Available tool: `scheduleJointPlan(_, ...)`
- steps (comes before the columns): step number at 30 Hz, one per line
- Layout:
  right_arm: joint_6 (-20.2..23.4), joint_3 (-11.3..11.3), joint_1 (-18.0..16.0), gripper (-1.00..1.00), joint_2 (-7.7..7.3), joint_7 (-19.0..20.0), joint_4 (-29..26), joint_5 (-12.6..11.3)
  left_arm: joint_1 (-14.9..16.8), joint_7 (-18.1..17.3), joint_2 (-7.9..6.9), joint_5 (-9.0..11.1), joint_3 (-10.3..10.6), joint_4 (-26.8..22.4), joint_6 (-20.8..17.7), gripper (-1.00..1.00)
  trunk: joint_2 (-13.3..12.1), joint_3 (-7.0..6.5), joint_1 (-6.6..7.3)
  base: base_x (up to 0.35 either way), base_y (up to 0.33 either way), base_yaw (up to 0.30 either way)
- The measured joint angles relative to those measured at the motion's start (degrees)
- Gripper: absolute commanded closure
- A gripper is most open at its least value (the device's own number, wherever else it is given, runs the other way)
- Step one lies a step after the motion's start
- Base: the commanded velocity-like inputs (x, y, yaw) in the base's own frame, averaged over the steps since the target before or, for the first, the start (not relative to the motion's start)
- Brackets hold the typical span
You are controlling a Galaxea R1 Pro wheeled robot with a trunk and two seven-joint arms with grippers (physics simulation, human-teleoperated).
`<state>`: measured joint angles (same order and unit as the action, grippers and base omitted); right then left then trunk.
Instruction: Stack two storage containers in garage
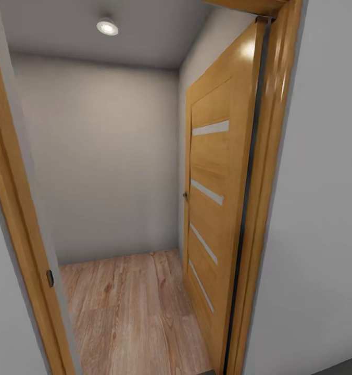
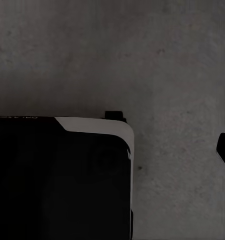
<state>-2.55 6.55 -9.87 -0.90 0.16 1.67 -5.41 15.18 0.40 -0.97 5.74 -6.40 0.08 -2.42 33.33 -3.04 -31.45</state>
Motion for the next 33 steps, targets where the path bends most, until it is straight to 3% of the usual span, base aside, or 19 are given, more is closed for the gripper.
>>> scheduleJointPlan(7,-0.04,0.00,0.00,-1.00,-0.07,-0.07,0.00,0.00,0.00,0.00,0.00,0.00,0.00,0.00,0.01,-1.00,0.00,0.00,-0.01,0.288,-0.158,0.018)
scheduleJointPlan(17,-0.08,0.00,-0.01,-1.00,-0.34,-0.08,0.00,-0.02,-0.01,0.00,-0.04,0.02,-0.01,0.00,0.01,-1.00,0.00,0.00,-0.01,0.257,-0.165,0.240)
scheduleJointPlan(33,-0.16,0.00,0.00,-1.00,-0.27,-0.10,0.00,-0.07,0.00,0.00,-0.10,0.01,0.00,0.00,0.10,-1.00,-0.01,-0.01,-0.03,0.026,-0.012,0.267)
